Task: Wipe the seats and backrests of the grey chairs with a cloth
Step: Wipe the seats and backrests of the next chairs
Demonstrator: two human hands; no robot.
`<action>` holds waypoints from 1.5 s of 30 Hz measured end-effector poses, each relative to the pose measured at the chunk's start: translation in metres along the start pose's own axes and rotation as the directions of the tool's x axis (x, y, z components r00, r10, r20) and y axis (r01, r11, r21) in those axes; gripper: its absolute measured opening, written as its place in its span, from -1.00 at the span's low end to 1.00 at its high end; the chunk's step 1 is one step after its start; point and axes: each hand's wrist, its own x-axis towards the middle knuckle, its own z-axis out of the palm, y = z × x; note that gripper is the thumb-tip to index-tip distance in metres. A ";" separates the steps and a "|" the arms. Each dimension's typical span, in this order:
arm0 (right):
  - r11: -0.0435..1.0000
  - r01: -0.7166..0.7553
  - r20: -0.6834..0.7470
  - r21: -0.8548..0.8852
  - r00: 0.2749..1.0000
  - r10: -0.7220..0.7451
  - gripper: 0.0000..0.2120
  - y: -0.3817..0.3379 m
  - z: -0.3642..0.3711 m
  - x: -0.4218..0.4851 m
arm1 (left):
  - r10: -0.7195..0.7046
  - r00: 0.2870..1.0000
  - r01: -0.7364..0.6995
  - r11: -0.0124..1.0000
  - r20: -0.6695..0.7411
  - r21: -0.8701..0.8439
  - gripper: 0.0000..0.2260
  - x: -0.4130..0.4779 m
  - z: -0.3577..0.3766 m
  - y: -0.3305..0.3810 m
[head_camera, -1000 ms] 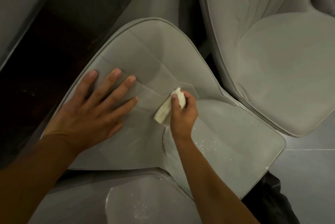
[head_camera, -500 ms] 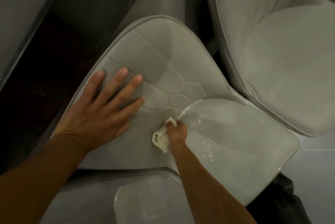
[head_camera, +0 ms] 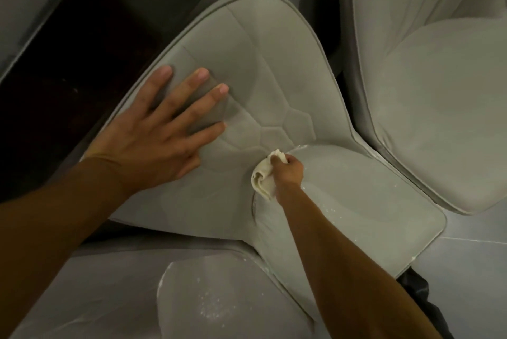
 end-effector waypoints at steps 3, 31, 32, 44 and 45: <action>0.991 0.060 0.006 0.117 0.998 -0.061 -0.80 -0.011 -0.007 -0.010 | 0.007 1.000 -0.007 1.000 0.019 0.009 -0.49 -0.001 0.001 -0.001; 0.330 0.762 0.408 -0.558 0.598 -0.690 -0.76 -0.028 -0.064 0.006 | -0.691 0.644 0.750 0.484 0.329 -0.451 -0.56 -0.080 0.028 0.290; 0.372 0.719 0.394 -0.587 0.656 -0.644 -0.75 -0.018 -0.070 0.014 | -0.696 0.589 0.792 0.397 0.411 -0.464 -0.55 -0.082 0.031 0.318; 0.376 0.632 0.222 -0.677 0.663 -0.715 -0.73 0.008 -0.073 0.087 | -0.621 0.161 0.967 -0.058 0.767 -0.250 -0.42 -0.004 0.100 0.486; 0.400 0.616 0.163 -0.679 0.658 -0.735 -0.73 0.007 -0.070 0.092 | -0.633 0.153 0.964 -0.073 0.759 -0.255 -0.41 -0.002 0.104 0.497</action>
